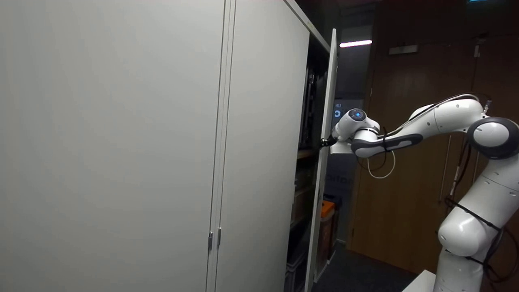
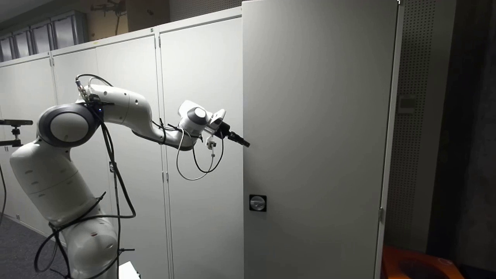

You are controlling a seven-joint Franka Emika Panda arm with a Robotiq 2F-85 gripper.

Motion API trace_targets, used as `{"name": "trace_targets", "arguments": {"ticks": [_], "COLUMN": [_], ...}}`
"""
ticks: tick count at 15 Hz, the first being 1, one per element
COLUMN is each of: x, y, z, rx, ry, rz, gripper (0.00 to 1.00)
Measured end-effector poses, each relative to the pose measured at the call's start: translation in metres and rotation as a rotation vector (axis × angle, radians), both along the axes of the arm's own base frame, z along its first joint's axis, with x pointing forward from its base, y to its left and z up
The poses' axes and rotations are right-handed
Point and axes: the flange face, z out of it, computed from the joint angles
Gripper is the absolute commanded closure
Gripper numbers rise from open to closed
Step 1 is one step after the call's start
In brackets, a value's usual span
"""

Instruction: Open the door on the right

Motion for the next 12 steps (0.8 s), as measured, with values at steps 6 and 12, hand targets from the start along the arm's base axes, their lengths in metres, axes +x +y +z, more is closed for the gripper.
{"name": "trace_targets", "arguments": {"ticks": [6,12], "x": [-0.016,-0.045], "y": [-0.038,-0.063], "z": [0.003,0.005], "rx": [0.027,0.052], "ry": [0.022,0.055], "rz": [-0.174,-0.320], "gripper": [0.00,0.00]}}
